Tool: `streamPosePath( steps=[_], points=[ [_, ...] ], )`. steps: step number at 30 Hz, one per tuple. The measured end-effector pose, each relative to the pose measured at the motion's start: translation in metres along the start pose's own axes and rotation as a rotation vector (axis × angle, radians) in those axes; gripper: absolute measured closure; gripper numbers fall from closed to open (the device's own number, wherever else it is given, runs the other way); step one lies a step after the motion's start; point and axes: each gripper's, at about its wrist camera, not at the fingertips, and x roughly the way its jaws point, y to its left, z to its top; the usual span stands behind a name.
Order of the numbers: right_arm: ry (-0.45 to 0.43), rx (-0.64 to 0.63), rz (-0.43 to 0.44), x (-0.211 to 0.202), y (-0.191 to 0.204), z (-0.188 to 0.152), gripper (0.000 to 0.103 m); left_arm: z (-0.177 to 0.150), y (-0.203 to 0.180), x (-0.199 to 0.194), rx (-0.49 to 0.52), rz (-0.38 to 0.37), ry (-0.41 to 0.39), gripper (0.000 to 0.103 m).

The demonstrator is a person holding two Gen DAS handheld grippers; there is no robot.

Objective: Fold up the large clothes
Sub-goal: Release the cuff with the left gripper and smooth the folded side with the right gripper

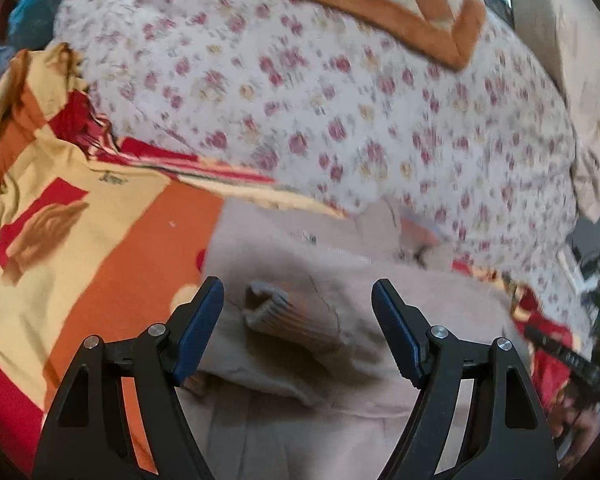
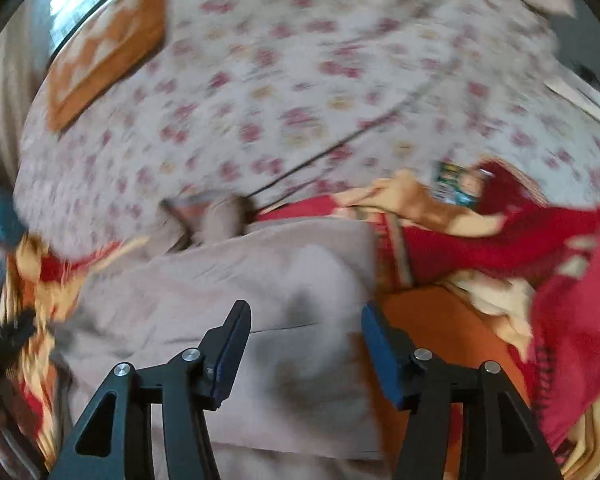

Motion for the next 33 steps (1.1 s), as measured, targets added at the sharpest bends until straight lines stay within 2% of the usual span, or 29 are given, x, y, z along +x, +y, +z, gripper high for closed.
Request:
streamPosePath(
  steps=[5, 7, 9, 10, 13, 17, 19, 20, 22, 23, 26, 29, 32, 33],
  points=[
    [0.042, -0.068, 0.004, 0.042, 0.027, 0.007, 0.048, -0.018, -0.001, 0.04, 0.046, 0.095, 0.136, 0.026],
    [0.079, -0.058, -0.036, 0.069, 0.023, 0.011, 0.048, -0.025, 0.001, 0.054, 0.055, 0.124, 0.172, 0.026],
    [0.12, -0.053, -0.126, 0.098, 0.011, 0.013, 0.048, -0.028, -0.001, 0.057, 0.071, 0.136, 0.169, 0.025],
    [0.124, -0.033, -0.125, 0.103, 0.004, 0.014, 0.048, -0.028, -0.003, 0.057, 0.08, 0.147, 0.166, 0.025],
    [0.125, -0.014, -0.098, 0.086, -0.001, 0.016, 0.048, -0.031, -0.005, 0.057, 0.088, 0.154, 0.164, 0.025],
    [0.077, -0.046, -0.048, 0.029, -0.002, -0.001, 0.048, -0.031, -0.004, 0.056, 0.082, 0.154, 0.161, 0.025],
    [0.043, -0.068, -0.076, 0.006, -0.007, -0.019, 0.048, -0.031, -0.005, 0.056, 0.083, 0.157, 0.158, 0.025],
    [0.054, -0.078, -0.106, 0.005, -0.01, -0.029, 0.048, -0.032, -0.006, 0.056, 0.087, 0.161, 0.155, 0.025],
    [0.167, -0.142, -0.174, 0.026, -0.015, -0.051, 0.048, -0.033, -0.007, 0.056, 0.098, 0.165, 0.151, 0.025],
    [0.178, -0.142, -0.168, 0.028, -0.017, -0.055, 0.048, -0.034, -0.008, 0.056, 0.105, 0.171, 0.146, 0.025],
    [0.155, -0.086, -0.146, 0.009, -0.023, -0.055, 0.048, -0.036, -0.008, 0.053, 0.105, 0.172, 0.139, 0.025],
    [0.095, -0.094, -0.15, -0.014, -0.017, -0.054, 0.047, -0.037, -0.008, 0.052, 0.109, 0.175, 0.135, 0.025],
    [0.095, -0.127, -0.159, -0.015, -0.015, -0.059, 0.045, -0.037, -0.009, 0.054, 0.116, 0.184, 0.135, 0.025],
    [0.116, -0.136, -0.175, -0.008, -0.017, -0.062, 0.04, -0.038, -0.009, 0.054, 0.119, 0.184, 0.135, 0.025]
  ],
)
